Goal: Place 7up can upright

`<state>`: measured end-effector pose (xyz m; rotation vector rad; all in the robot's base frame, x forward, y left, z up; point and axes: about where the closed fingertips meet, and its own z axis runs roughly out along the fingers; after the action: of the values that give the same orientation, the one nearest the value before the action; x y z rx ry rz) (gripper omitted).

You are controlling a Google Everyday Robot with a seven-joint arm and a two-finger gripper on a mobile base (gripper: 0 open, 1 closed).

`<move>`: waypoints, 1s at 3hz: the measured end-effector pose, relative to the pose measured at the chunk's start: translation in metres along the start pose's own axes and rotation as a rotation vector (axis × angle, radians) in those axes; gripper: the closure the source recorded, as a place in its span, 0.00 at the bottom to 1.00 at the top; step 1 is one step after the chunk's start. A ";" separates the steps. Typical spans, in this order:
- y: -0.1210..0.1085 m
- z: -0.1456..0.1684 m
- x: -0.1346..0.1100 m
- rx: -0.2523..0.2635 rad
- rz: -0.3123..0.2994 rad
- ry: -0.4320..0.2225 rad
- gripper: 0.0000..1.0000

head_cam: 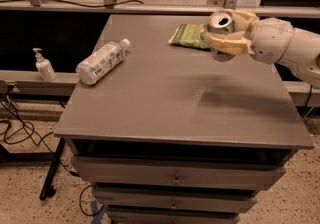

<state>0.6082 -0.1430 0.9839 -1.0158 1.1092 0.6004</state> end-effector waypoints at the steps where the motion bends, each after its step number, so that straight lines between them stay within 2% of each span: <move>1: -0.002 -0.009 0.022 -0.008 -0.078 0.047 1.00; 2: -0.009 -0.024 0.042 0.044 -0.085 0.133 1.00; 3: -0.016 -0.035 0.064 0.106 0.023 0.199 1.00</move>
Offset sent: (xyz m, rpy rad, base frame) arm 0.0218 -0.0622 -0.0617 -0.1899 0.0338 -0.2363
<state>0.6293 -0.1867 0.9274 -0.9876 1.3152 0.4607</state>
